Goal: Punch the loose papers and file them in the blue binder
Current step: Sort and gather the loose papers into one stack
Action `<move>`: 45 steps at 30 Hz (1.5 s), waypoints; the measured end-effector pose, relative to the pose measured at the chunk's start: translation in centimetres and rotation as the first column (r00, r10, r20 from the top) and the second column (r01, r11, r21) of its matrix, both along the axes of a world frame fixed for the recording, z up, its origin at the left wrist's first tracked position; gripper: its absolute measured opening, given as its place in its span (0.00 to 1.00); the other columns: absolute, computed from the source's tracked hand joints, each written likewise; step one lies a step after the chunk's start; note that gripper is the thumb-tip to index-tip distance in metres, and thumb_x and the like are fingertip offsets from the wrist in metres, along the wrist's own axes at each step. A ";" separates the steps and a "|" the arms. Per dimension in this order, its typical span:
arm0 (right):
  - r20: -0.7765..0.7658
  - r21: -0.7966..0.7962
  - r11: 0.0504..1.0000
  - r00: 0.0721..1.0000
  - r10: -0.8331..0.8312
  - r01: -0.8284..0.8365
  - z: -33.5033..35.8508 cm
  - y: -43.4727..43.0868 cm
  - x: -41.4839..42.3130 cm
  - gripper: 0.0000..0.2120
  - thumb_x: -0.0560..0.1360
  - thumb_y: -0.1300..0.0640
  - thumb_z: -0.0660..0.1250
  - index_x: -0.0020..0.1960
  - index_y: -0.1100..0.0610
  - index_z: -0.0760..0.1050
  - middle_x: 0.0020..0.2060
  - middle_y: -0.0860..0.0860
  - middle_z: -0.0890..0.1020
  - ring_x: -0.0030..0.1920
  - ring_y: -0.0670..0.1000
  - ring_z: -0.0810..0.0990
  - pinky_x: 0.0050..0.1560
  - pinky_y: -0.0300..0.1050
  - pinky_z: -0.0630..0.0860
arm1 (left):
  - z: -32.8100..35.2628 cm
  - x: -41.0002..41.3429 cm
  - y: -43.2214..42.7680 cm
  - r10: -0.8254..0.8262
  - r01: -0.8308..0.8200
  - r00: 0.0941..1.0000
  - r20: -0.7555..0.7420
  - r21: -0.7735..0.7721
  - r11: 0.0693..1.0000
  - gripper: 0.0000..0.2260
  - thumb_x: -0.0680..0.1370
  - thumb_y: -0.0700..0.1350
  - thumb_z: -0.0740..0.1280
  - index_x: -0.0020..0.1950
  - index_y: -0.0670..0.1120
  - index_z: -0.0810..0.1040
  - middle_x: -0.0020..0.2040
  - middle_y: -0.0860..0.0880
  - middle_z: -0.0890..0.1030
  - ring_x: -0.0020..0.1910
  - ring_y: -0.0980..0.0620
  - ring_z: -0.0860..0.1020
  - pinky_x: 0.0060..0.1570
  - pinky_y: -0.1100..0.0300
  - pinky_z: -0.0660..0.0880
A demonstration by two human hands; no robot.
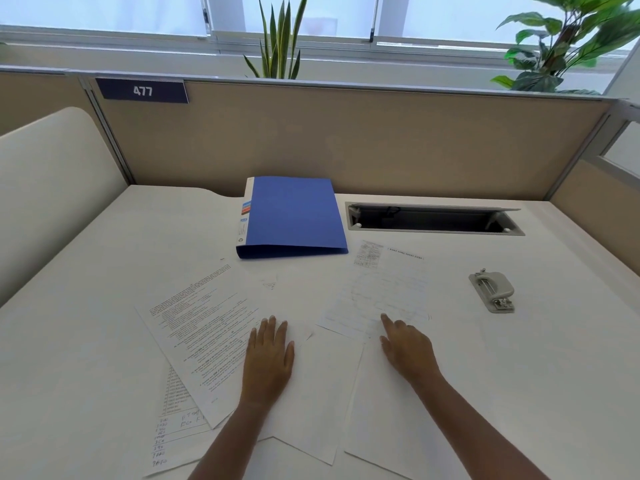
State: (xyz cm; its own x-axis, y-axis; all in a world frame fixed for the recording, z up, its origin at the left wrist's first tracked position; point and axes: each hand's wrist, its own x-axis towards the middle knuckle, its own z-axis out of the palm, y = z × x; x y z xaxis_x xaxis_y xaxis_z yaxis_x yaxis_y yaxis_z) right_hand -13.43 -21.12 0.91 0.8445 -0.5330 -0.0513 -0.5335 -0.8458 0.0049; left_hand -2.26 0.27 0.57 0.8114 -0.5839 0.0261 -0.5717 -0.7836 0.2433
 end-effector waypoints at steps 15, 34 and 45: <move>0.034 0.322 0.616 0.641 -0.766 0.719 0.8 -2.2 -7.8 0.34 0.73 0.43 0.64 0.72 0.59 0.59 0.69 0.61 0.63 0.69 0.61 0.61 0.65 0.60 0.63 | 0.1 -5.0 -6.7 -0.500 0.484 0.851 0.164 0.127 0.866 0.24 0.67 0.65 0.67 0.59 0.56 0.80 0.60 0.53 0.81 0.59 0.54 0.80 0.52 0.55 0.79; 0.411 0.713 0.618 0.517 -0.751 0.331 10.8 -3.5 -7.4 0.17 0.71 0.67 0.66 0.60 0.64 0.73 0.52 0.62 0.81 0.42 0.54 0.74 0.33 0.39 0.67 | 1.0 -5.4 -8.5 -0.331 0.266 0.856 -0.397 -0.210 0.941 0.32 0.77 0.63 0.50 0.76 0.48 0.53 0.78 0.48 0.53 0.77 0.49 0.48 0.75 0.56 0.47; 0.534 0.516 0.848 0.820 -0.209 -0.119 14.1 7.9 -0.9 0.15 0.78 0.57 0.61 0.64 0.56 0.73 0.60 0.52 0.77 0.58 0.48 0.76 0.57 0.34 0.70 | 8.8 -4.5 -7.9 -0.750 -0.570 0.067 -0.658 -0.642 0.512 0.16 0.65 0.60 0.69 0.42 0.49 0.86 0.39 0.50 0.87 0.40 0.54 0.85 0.35 0.63 0.80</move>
